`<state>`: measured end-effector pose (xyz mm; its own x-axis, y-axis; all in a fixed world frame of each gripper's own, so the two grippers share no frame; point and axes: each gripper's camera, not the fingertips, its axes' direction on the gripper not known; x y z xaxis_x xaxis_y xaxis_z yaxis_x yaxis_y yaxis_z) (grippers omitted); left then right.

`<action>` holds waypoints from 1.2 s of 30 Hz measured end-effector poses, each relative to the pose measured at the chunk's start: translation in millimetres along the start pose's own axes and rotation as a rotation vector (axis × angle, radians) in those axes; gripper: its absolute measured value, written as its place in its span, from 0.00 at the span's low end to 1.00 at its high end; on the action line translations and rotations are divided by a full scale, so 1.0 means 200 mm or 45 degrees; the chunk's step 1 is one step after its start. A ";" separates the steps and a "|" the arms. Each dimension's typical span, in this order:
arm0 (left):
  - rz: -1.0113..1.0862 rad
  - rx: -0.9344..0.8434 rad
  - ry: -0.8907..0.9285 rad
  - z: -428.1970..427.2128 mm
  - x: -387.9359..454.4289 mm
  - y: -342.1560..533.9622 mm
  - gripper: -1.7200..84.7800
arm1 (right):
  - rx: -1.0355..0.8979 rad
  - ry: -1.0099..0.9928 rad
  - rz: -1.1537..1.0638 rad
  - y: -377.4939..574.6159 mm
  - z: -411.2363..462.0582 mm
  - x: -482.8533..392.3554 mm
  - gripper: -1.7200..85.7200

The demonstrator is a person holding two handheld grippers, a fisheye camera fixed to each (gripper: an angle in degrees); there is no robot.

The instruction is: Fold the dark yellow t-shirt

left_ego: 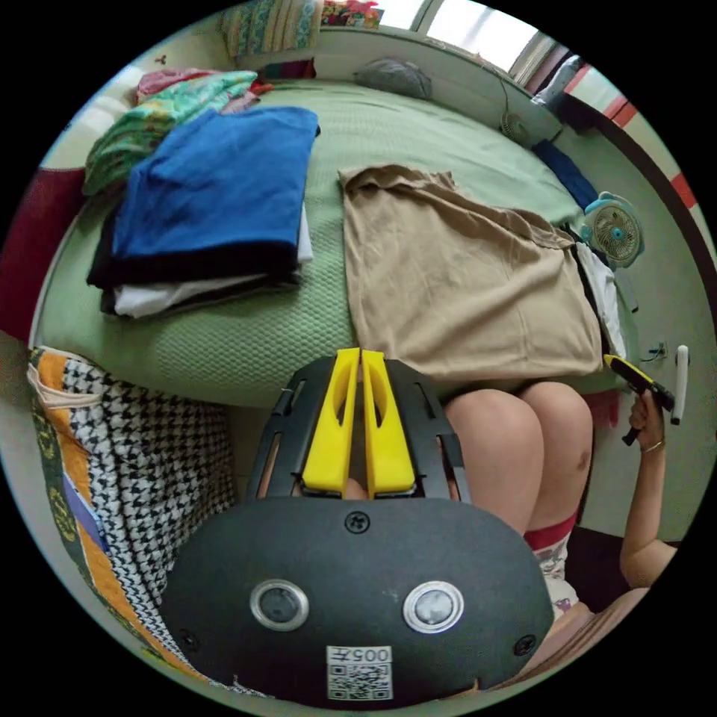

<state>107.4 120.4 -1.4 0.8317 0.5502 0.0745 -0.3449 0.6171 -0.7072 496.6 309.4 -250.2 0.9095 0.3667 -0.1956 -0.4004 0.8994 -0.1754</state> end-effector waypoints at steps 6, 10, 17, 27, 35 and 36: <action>0.092 0.079 0.071 0.07 0.16 -0.35 0.02 | 0.111 -0.134 -0.119 -0.35 0.08 -0.25 0.10; 0.123 0.051 0.029 0.24 0.25 -0.64 0.02 | 0.077 -0.147 -0.177 -0.63 0.28 -0.44 0.09; 0.180 -0.022 -0.085 0.40 0.26 -0.92 0.02 | -0.060 0.033 -0.318 -0.93 0.60 -0.61 0.07; 0.255 -0.063 0.074 0.44 0.13 -1.16 0.02 | -0.088 -0.093 -0.140 -1.23 0.71 -0.51 0.06; 0.097 0.057 -0.053 0.29 -0.03 -1.14 0.02 | 0.059 -0.167 -0.051 -1.21 0.53 -0.40 0.08; 0.075 0.082 -0.063 0.27 -0.06 -1.13 0.01 | 0.081 -0.148 -0.068 -1.20 0.52 -0.41 0.08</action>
<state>153.1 4.1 195.7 0.7873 0.6126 0.0697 -0.4211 0.6169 -0.6649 529.8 88.9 -92.6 0.9376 0.3398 -0.0738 -0.3466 0.9303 -0.1201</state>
